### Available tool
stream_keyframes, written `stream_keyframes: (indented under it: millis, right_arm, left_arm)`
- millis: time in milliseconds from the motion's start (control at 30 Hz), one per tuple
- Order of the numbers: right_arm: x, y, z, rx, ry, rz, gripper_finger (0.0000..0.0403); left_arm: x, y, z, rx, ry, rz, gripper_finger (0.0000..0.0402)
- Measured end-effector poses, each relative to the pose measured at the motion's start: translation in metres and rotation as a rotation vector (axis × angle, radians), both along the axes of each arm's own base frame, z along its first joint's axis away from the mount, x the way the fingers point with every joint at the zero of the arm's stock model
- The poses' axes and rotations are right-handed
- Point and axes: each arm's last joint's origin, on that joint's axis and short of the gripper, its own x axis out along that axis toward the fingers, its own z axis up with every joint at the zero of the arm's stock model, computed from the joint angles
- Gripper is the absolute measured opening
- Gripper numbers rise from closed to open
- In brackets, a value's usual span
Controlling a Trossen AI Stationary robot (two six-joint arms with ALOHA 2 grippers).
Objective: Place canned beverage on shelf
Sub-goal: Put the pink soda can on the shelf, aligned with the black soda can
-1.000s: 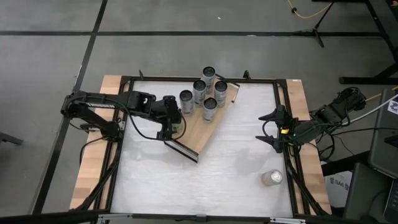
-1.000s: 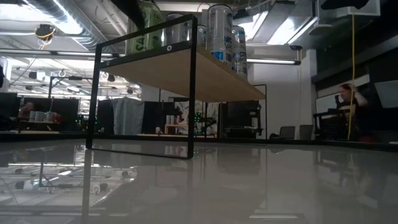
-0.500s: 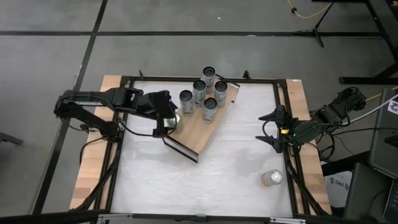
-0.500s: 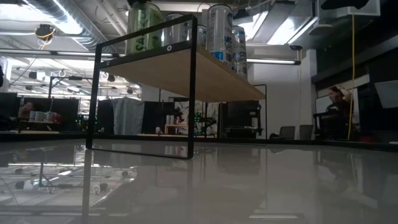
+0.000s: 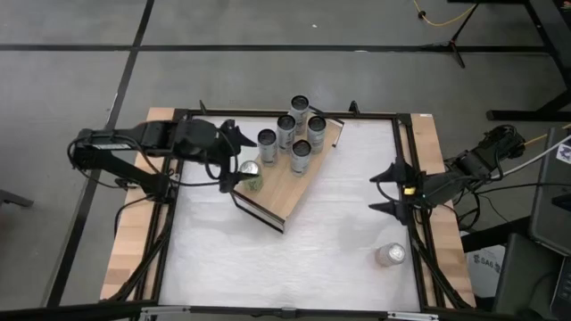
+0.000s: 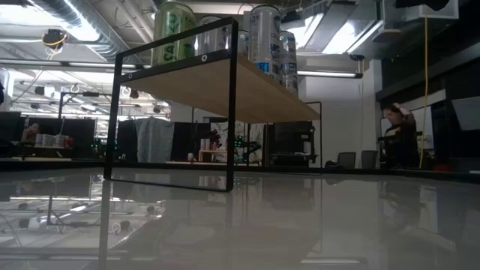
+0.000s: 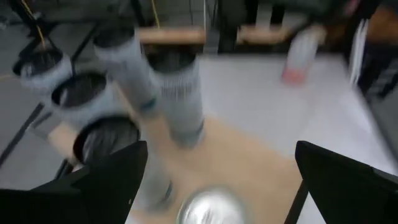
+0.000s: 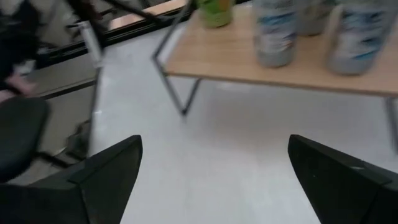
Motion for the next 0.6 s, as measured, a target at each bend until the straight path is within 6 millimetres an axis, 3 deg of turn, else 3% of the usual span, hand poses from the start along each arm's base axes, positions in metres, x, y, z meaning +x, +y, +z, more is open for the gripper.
stream_keyframes:
  millis: [300, 600]
  right_arm:
    - [0.002, 0.010, 0.006, 0.176, 0.002, 0.210, 0.0392]
    - [0.004, 0.019, 0.012, 0.363, 0.017, 0.348, 0.0392]
  left_arm:
    - [0.033, -0.020, 0.014, -0.136, -0.277, -0.021, 0.0400]
    - [0.083, -0.045, -0.009, -0.175, -0.329, -0.018, 0.0400]
